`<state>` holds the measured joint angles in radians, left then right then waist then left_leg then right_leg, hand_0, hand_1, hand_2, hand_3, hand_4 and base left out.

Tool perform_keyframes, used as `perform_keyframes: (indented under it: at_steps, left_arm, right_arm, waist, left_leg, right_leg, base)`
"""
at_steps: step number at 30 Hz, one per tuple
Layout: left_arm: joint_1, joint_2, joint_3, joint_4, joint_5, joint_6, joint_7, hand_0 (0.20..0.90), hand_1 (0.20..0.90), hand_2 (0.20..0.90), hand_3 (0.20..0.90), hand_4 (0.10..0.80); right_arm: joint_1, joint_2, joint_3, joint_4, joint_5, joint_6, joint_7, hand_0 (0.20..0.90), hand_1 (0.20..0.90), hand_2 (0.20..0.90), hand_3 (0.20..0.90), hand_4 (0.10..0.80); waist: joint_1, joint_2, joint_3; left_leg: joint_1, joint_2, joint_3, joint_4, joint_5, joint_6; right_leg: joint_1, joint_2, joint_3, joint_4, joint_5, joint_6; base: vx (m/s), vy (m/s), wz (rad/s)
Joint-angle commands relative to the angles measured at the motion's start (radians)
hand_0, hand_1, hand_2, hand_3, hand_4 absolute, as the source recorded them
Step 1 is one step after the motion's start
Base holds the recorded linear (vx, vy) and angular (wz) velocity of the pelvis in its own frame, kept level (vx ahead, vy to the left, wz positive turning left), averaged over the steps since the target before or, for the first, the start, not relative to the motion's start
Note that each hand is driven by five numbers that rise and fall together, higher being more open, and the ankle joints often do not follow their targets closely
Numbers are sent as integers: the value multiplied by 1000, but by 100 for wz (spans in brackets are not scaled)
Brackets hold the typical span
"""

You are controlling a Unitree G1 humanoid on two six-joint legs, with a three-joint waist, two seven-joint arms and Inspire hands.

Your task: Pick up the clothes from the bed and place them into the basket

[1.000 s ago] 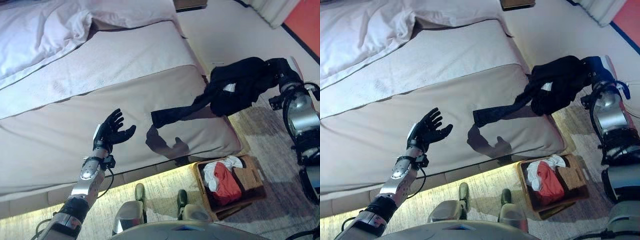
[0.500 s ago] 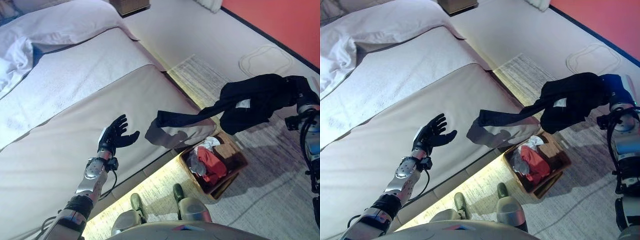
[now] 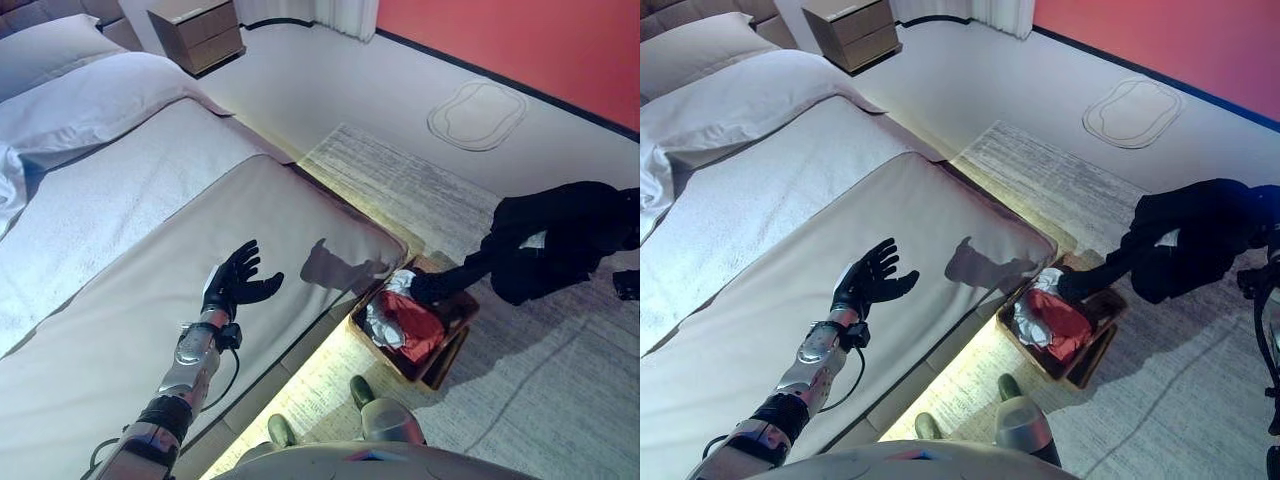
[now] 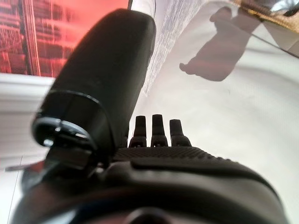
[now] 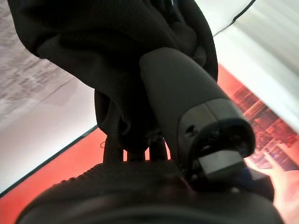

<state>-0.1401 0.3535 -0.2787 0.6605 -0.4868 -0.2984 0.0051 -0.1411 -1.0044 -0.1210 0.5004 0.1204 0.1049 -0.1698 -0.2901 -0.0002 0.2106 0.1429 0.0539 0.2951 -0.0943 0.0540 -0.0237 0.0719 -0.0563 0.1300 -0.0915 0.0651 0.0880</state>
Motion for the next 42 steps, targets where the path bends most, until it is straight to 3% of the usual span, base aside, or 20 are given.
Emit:
perform_keyframes:
  at_steps: [1,11,21,29,42]
  left_arm:
    - [-74,27,-12,23,24,-80,-5,900,900,900,900,800]
    - [-107,0,-33,37,26,-76,-31,900,900,900,900,800]
    - [-142,-29,-65,69,29,-90,-20,900,900,900,900,800]
    - [-131,-18,-46,49,12,-99,-20,900,900,900,900,800]
    - [-105,1,-57,33,-4,-107,-45,900,900,900,900,800]
  right_arm:
    - [-106,-95,-93,-8,26,-136,-17,300,300,300,200,100]
    - [-295,47,157,107,65,-124,162,300,300,300,200,100]
    - [-397,187,280,251,46,-88,151,300,300,300,200,100]
    - [-314,254,261,384,13,-115,135,300,300,300,200,100]
    - [-245,283,206,523,5,-132,76,300,300,300,200,100]
  waist:
    - [49,-48,-121]
    - [72,-38,-117]
    - [116,-30,-92]
    - [141,-26,-82]
    - [151,-21,-75]
  left_leg:
    - [30,4,-16,34,-165,19]
    - [35,1,2,64,-182,18]
    - [17,-7,-28,63,-178,19]
    - [18,-9,-48,51,-170,22]
    - [24,-2,-49,47,-168,22]
  right_leg:
    - [-62,35,-18,71,-35,10]
    - [-67,22,-39,64,-23,11]
    - [-77,4,-71,62,-16,16]
    - [-70,-3,-92,57,-17,16]
    - [-62,-3,-98,52,-15,18]
  base:
    - [0,0,0]
    - [-7,2,-6]
    - [-3,-11,5]
    - [7,-14,8]
    - [11,-15,3]
